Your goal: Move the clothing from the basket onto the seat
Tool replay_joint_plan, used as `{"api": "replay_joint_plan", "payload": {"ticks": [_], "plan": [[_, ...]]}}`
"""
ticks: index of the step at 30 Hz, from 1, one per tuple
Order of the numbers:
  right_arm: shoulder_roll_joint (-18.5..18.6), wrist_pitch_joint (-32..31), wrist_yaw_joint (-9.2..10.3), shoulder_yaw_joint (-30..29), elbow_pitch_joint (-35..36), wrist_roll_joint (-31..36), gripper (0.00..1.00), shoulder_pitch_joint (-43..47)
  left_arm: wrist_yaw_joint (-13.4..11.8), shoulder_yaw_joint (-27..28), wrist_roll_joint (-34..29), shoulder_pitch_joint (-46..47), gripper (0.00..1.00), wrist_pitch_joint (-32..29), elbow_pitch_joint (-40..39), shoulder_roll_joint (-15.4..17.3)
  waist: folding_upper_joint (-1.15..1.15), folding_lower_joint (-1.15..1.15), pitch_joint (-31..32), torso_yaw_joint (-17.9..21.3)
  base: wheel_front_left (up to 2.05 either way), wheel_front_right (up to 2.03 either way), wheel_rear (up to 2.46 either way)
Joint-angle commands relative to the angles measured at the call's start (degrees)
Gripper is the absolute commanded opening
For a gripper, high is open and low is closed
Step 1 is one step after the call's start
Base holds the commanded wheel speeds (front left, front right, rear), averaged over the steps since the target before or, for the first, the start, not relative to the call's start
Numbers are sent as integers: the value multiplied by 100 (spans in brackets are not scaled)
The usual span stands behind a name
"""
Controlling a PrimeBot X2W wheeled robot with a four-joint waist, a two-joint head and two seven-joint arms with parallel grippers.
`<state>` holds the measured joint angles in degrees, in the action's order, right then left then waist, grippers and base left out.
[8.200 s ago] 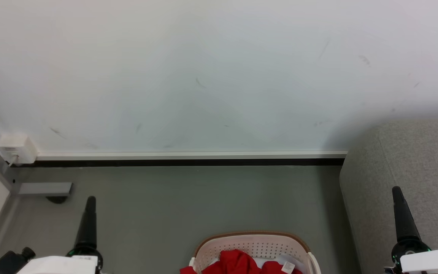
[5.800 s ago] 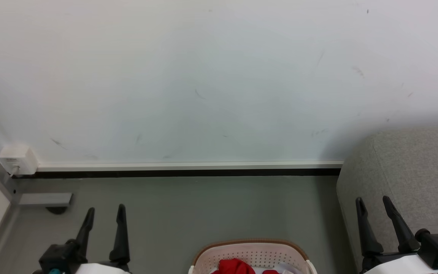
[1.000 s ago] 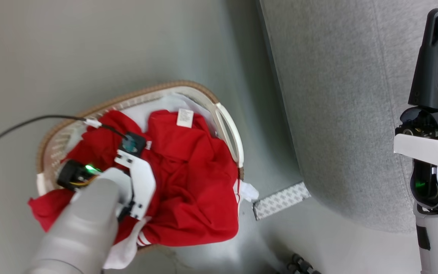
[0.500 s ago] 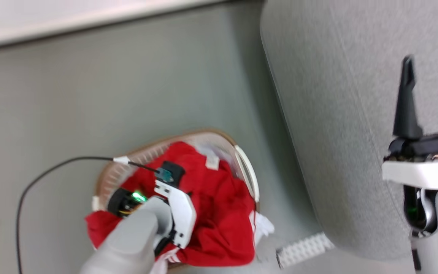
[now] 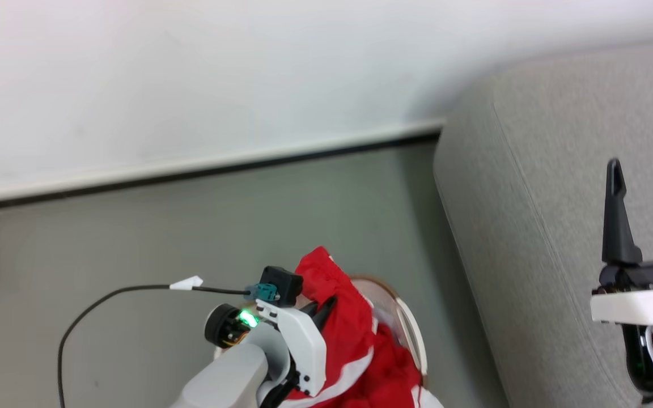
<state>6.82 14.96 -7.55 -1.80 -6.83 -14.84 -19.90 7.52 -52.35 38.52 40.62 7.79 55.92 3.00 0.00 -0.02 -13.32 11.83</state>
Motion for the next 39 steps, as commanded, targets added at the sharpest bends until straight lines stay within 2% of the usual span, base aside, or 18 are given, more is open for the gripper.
{"api": "replay_joint_plan", "payload": {"ticks": [1, 9, 15, 24, 32, 35, 39], "plan": [[82, 18, 12, -13, -38, -83, 100, 173, -6, -20, 129, -100, 0, 121, -96, 17, 0, 2, 567, -382, 0, 0, 0], [167, 18, 12, 73, -137, -423, 100, 638, -6, 72, 317, 84, 0, 540, -620, 188, 0, 2, 1191, -700, 0, 0, 0], [133, 18, 12, 163, -168, -492, 100, 822, -54, 243, 327, 292, 0, 627, -1162, 318, 0, 2, 1360, -795, 0, 0, 0], [27, 18, 12, 562, -81, -913, 100, 1029, -354, 515, 388, 654, 0, 442, -2299, 652, 0, 2, 1520, -814, 0, 0, 0], [40, 18, 12, 934, -51, -1065, 100, 1069, -609, 600, 446, 542, 0, 210, -3052, 898, 0, 2, 1543, -794, 0, 0, 0], [97, 18, 12, 1191, -4, -1188, 100, 1034, -659, 585, 448, 497, 0, 152, -3224, 949, 0, 2, 1546, -804, 0, 0, 0], [431, 18, 12, 1988, 105, -1616, 100, 899, -684, 546, 459, 468, 0, 59, -3383, 992, 0, 2, 1545, -811, 0, 0, 0]]}}
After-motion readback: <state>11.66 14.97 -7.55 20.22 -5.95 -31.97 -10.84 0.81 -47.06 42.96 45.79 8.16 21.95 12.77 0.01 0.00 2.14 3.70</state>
